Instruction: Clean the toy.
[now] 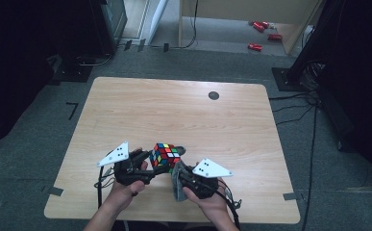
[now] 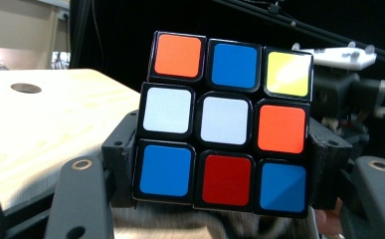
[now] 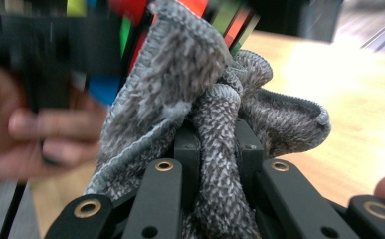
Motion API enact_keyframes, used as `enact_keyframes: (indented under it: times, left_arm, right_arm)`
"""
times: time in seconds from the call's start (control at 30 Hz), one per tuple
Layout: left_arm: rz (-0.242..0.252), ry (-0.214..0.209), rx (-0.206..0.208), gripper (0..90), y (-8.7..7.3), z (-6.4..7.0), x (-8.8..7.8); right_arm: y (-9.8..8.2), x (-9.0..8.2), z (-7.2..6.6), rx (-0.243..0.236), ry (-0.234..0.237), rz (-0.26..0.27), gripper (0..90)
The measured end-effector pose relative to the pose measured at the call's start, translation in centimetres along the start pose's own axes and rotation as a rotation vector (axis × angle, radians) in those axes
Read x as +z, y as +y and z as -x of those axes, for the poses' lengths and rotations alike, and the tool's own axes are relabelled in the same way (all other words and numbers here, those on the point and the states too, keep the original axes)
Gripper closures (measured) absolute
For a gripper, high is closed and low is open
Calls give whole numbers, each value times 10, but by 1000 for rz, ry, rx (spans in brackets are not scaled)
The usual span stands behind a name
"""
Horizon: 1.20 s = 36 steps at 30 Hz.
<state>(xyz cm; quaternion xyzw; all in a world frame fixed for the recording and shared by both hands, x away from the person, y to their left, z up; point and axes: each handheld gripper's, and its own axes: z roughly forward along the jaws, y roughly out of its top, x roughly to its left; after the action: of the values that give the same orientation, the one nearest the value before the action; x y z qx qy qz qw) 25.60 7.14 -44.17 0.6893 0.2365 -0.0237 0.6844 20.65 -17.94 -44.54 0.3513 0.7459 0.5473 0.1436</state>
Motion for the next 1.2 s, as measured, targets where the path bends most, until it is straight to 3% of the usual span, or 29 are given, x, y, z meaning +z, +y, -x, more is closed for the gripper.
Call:
enact_keyframes:
  times: [0.1,0.27,0.33,0.43,0.5,0.7,0.77,0.87,1.07,1.2]
  left_arm:
    - [5,9,1,341,1,-1,-1]
    - [-21,3,16,341,-2,3,4]
    - [-31,-6,17,341,-3,5,7]
    - [-21,-14,-8,340,-6,4,8]
    - [-26,-7,-18,340,-7,2,8]
    - [-10,25,-9,340,-3,-1,2]
    - [-3,35,-13,340,-1,-3,-1]
    - [2,50,-21,340,0,-5,-4]
    - [-13,70,-15,340,-1,-6,-2]
    - [-31,87,-20,340,-3,-8,0]
  right_arm:
    - [3,-2,1,-24,-35,-4,779]
    - [11,-23,16,50,-108,124,782]
    - [11,-26,14,54,-94,150,783]
    - [8,-19,6,25,-83,130,793]
    - [3,-15,6,47,-66,112,795]
    - [-3,-1,6,-9,-5,6,787]
    - [-5,0,8,-41,-54,-10,787]
    - [-7,-4,21,-44,-149,-11,788]
    - [-23,-9,61,22,-318,-25,788]
    - [-34,-6,79,27,-394,-93,783]
